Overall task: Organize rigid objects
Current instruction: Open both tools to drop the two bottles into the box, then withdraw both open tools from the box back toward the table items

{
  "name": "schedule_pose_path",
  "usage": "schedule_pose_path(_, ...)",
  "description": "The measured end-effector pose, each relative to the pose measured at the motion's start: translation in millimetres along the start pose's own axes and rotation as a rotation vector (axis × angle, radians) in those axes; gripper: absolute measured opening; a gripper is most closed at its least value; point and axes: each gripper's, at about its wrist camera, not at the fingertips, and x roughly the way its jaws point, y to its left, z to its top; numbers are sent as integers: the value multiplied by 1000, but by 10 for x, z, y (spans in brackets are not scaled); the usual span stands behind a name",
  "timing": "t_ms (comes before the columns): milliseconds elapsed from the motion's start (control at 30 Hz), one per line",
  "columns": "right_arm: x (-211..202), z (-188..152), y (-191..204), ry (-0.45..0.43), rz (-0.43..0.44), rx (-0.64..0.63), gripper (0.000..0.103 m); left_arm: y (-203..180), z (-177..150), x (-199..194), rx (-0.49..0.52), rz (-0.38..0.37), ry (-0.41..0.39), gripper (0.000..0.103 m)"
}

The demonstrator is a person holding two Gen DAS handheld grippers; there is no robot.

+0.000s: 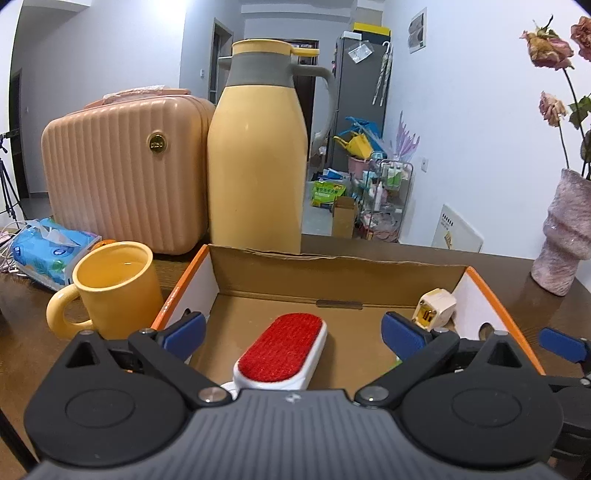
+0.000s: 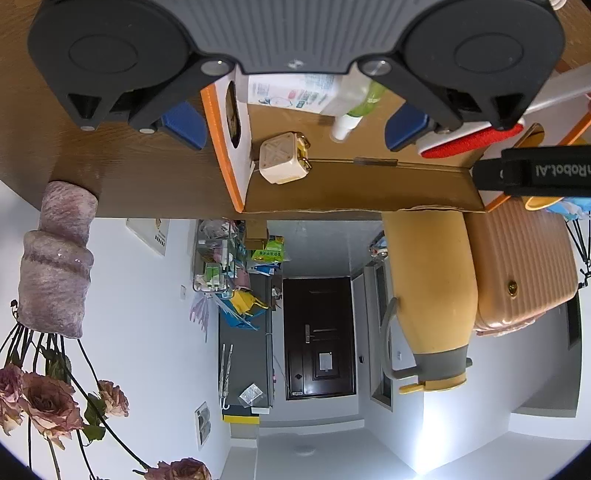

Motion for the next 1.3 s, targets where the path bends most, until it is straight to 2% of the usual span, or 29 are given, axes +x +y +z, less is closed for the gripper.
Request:
schedule_pose_path(633,-41,1,12,1,1,-17,103,6,27,-51,19,11,-21,103)
schedule_pose_path(1300,-437,-59,-13,-38,-3,-28,103,112,-78,-427,26,19,-71,103)
